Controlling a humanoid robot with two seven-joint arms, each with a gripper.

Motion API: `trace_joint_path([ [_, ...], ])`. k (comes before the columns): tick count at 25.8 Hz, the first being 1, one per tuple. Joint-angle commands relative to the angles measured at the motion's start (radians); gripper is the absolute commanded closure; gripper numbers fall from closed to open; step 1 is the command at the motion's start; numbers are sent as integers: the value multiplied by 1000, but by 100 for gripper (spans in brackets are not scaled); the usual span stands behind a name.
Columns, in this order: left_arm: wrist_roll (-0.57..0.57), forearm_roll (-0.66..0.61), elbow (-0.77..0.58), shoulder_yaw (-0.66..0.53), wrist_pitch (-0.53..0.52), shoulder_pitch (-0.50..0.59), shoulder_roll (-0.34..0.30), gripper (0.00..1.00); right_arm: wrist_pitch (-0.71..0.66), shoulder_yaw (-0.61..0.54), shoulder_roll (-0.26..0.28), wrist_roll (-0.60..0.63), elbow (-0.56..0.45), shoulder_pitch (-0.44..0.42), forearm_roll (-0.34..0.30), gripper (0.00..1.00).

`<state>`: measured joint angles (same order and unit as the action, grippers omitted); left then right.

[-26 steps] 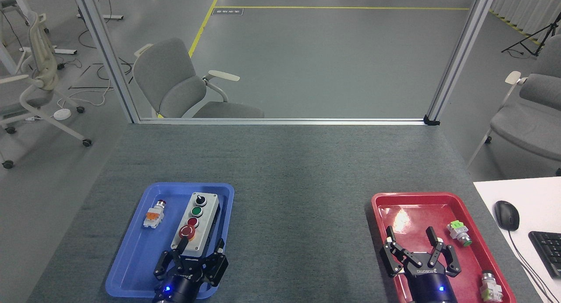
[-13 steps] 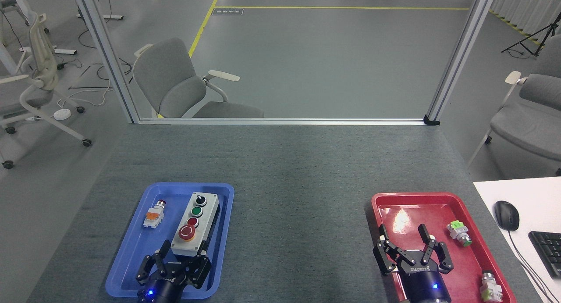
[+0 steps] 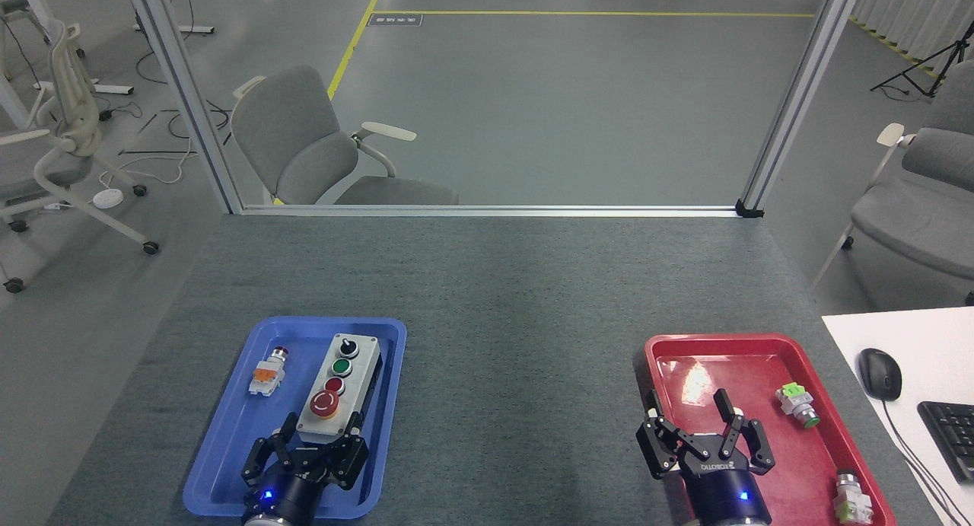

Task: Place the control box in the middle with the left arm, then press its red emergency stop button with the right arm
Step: 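Close the left gripper on the near end of the control box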

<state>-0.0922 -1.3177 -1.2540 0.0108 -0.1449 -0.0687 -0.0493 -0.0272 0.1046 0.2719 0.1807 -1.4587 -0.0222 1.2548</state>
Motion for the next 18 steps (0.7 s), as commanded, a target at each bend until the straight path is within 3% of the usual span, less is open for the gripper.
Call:
trace_joint_path([
  [1,-6,0,45,0,-2,-26,0,1,1,14,0,-1,0,-1,0,2],
  [12,-9,2,134,2,-2,-80,9,1,1,18,-19,-3,-9,2,3,2],
  [18,-8,3,166,8,2,-85,14,1,3,18,-23,-3,-9,-1,54,2],
])
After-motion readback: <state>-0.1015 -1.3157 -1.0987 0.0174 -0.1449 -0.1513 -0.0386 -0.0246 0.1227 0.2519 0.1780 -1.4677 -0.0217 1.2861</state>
